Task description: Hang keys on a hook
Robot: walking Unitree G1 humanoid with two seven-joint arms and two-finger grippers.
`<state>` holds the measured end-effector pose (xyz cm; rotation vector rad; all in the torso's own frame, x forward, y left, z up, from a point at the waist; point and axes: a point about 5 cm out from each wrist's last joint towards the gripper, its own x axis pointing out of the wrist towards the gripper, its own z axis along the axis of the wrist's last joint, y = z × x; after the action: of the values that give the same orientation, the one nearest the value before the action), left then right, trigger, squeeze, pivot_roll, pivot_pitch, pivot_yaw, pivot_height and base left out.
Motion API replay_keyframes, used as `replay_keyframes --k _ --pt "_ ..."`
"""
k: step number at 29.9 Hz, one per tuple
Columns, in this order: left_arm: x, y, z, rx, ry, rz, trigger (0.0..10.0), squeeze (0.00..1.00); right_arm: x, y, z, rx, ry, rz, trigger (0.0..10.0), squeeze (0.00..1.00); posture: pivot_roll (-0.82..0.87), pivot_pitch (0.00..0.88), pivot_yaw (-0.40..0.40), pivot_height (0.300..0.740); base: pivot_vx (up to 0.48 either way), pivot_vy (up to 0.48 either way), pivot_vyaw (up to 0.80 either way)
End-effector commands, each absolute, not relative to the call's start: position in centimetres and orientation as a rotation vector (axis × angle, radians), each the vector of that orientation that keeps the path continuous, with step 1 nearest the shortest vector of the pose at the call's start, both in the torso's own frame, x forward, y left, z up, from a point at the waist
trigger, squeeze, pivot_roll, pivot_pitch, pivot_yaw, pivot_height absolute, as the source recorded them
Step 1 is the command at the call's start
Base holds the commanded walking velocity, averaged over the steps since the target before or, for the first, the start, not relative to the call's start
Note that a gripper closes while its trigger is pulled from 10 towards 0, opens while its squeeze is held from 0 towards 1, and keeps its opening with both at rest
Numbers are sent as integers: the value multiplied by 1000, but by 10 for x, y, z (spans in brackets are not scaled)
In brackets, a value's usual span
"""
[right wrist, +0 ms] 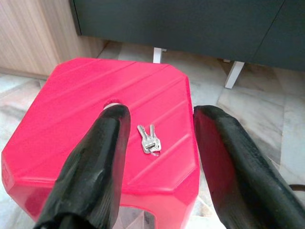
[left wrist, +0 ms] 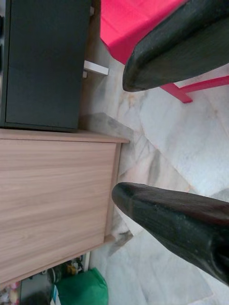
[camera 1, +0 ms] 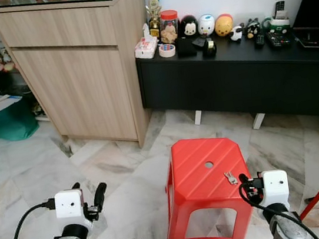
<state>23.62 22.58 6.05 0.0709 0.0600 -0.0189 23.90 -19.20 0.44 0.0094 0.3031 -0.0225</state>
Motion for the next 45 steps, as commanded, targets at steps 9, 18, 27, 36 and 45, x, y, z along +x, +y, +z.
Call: replay_keyframes --k 9,18,27,36,45 --pt "238 221 62 71 64 -40 10000 0 240 -197 0 3 345 -50 10000 0 110 0 -53 625 0 0 0" --pt "238 222 61 75 67 -35 10000 0 241 -197 3 6 315 -47 10000 0 114 0 -53 605 0 0 0" --pt "239 223 62 77 68 -35 10000 0 241 -198 1 3 323 -51 10000 0 115 0 -52 605 0 0 0" --pt "241 222 62 68 70 -38 10000 0 242 -200 1 -5 325 -54 10000 0 120 0 -54 605 0 0 0" --pt "244 220 64 58 62 -44 10000 0 243 -195 1 -14 321 -18 10000 0 122 0 -52 605 0 0 0"
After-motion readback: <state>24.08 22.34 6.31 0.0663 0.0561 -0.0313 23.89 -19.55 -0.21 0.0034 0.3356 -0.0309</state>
